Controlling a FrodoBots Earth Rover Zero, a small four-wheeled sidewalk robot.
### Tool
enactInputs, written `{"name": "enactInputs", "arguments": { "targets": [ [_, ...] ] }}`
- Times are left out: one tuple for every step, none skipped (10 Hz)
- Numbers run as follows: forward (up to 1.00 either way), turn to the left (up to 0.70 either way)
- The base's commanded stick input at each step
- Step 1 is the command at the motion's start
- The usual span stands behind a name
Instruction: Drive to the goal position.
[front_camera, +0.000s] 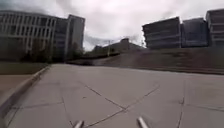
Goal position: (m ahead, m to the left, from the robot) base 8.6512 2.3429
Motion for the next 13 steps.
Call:
{"name": "enactInputs", "arguments": {
  "targets": [
    [1.00,0.00],
    [1.00,0.00],
    [1.00,0.00],
    [1.00,0.00],
    [1.00,0.00],
    [1.00,0.00],
    [1.00,0.00],
    [1.00,0.00],
    [1.00,0.00],
    [1.00,0.00],
    [1.00,0.00],
    [1.00,0.00],
    [1.00,0.00]
  ]
}}
